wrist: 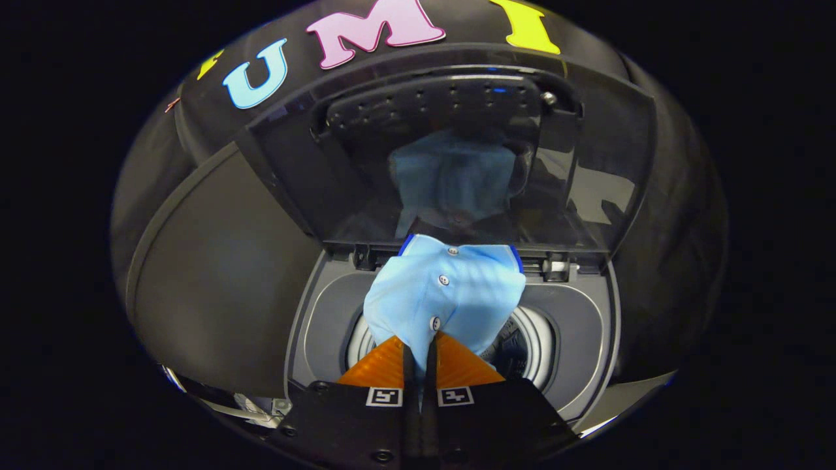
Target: Put the clothes into the washing machine and then close the washing machine lid.
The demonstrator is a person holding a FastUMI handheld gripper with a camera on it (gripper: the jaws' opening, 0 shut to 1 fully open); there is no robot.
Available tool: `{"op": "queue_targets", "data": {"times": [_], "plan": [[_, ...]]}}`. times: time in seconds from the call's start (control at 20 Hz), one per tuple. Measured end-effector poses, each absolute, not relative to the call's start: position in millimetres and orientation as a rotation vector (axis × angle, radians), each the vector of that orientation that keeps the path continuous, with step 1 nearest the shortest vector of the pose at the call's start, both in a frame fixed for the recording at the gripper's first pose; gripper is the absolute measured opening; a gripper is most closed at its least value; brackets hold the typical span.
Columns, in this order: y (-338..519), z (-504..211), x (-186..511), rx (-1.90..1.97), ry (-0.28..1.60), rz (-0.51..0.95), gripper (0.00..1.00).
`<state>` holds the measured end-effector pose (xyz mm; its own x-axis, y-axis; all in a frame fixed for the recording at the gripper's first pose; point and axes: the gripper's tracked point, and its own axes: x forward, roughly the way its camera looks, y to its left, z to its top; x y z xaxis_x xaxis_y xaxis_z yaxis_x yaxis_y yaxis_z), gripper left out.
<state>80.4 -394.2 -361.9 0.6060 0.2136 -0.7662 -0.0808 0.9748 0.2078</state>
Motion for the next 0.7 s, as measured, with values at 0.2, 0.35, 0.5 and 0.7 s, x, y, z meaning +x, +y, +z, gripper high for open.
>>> {"op": "queue_targets", "data": {"times": [0.2, 0.35, 0.5, 0.7], "plan": [[-390.1, -389.3, 76.5, 0.127, 0.951, 0.165, 0.05], [-395.6, -404.2, 69.7, 0.115, 0.978, 0.152, 0.05], [-402.4, -416.9, 56.8, 0.126, 1.014, 0.132, 0.05], [-405.4, -431.1, 40.8, 0.144, 1.075, 0.124, 0.05]]}}
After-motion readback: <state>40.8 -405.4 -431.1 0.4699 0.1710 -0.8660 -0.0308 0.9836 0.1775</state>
